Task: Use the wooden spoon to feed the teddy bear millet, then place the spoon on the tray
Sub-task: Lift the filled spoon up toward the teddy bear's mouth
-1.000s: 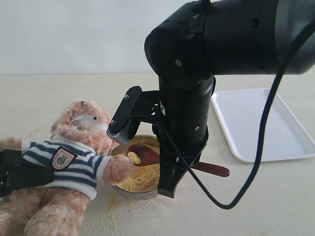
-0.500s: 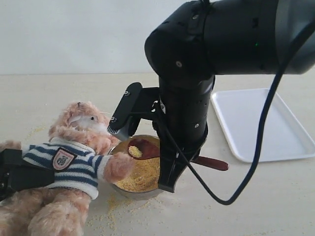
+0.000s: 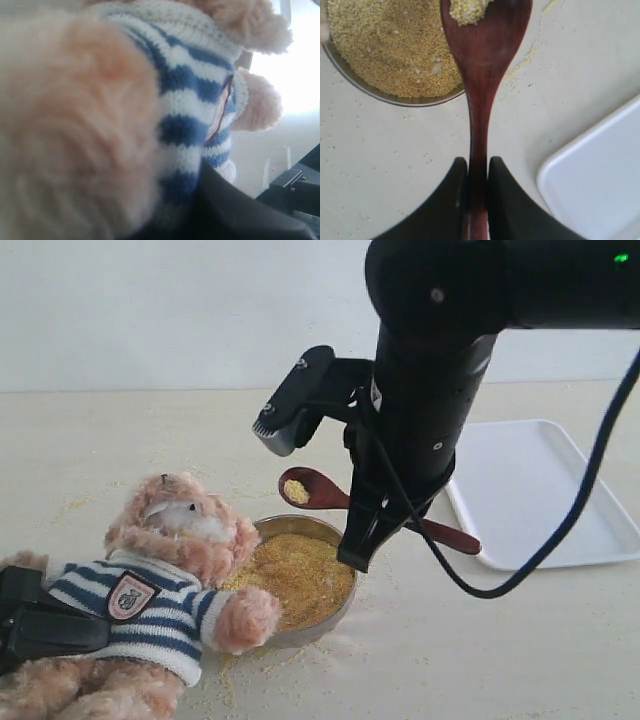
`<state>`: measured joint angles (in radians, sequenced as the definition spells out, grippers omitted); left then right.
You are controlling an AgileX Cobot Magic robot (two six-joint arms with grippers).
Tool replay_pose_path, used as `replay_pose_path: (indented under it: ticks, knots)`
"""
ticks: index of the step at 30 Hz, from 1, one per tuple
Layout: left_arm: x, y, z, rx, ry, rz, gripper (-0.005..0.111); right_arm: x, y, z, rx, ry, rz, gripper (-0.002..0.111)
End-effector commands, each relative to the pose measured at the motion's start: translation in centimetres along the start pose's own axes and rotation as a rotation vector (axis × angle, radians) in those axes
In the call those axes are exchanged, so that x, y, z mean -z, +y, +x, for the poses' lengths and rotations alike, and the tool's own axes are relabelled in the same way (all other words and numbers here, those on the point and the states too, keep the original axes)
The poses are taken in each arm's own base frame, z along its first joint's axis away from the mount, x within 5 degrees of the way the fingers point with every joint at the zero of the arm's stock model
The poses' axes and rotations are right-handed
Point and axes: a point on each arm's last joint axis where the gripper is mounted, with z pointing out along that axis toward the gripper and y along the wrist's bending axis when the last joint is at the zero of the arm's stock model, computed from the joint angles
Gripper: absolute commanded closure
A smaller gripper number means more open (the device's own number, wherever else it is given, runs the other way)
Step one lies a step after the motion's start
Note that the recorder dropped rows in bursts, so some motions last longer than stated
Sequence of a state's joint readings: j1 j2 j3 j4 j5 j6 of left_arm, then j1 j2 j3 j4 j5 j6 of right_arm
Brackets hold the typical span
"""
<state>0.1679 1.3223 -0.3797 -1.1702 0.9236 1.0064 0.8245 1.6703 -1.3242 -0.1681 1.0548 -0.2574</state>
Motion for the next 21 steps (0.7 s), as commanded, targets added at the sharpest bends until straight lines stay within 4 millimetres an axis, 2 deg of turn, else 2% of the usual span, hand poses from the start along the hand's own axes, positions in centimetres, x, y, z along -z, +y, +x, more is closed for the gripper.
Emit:
replay_pose_path:
  ticks: [1,6,11,14,19,21]
  knots:
    - [0.0,0.2,-0.1,0.025,-0.016,-0.019,0.102,1.8,-0.3,0.4,-0.026,-0.035,0.012,0.109]
    - [0.1,-0.1,-0.7,0.041,-0.08,0.008,0.102,2.6,-0.3,-0.4,-0.023,-0.051,0.012,0.109]
    - [0.2,0.2,-1.6,0.05,-0.177,-0.015,0.102,5.0,-0.4,-2.5,-0.035,-0.162,0.007,0.109]
    - [0.2,0.3,-1.9,0.057,-0.204,-0.025,0.102,5.8,-0.8,-4.2,-0.055,-0.19,-0.019,0.109]
    - [0.3,0.1,-2.1,0.069,-0.221,-0.005,0.102,4.7,-1.1,-7.1,-0.074,-0.221,-0.06,0.109]
    - [0.3,-0.3,-2.0,0.065,-0.204,0.031,0.102,2.9,-1.1,-8.2,-0.072,-0.193,-0.069,0.109]
